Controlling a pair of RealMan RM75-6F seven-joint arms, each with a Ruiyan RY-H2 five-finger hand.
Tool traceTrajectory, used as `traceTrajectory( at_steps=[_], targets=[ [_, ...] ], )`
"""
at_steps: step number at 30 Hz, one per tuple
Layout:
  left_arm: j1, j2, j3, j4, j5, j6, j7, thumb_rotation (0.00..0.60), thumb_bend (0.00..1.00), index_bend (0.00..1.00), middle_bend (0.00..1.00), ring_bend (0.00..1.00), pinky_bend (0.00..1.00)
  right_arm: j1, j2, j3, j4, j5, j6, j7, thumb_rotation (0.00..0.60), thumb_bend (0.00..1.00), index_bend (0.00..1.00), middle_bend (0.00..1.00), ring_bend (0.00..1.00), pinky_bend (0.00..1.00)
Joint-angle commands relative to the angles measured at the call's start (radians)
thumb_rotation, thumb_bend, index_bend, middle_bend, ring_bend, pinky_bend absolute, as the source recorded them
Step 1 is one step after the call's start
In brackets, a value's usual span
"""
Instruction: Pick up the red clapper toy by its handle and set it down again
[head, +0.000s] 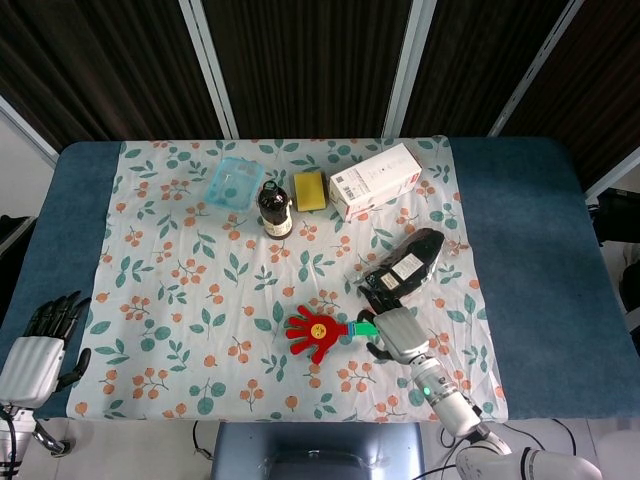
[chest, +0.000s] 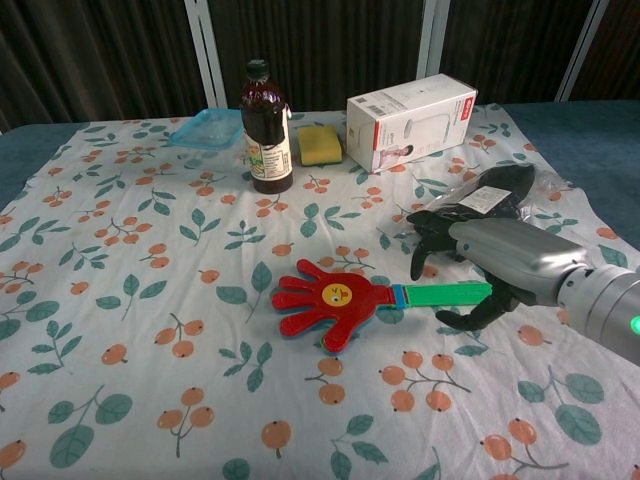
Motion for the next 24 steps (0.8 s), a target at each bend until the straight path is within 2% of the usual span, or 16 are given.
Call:
traceTrajectory(
  at_steps=[1, 24],
  targets=[
    [0.000, 0.000, -0.001, 0.000, -0.001, 0.000, 0.001, 0.600, 0.45, 0.00, 0.00, 0.00, 0.10, 0.005, -0.005, 0.003, 0.012, 0.012, -0.001, -0.005, 0.600, 0.41, 0.49, 0.00, 0.00, 0.00],
    [0.000, 0.007, 0.000, -0.001, 0.003, 0.003, -0.014, 0.600, 0.45, 0.00, 0.00, 0.00, 0.10, 0.030, -0.044, -0.002, 0.041, 0.048, -0.004, -0.003, 0.600, 0.45, 0.55, 0.00, 0.00, 0.00]
  ],
)
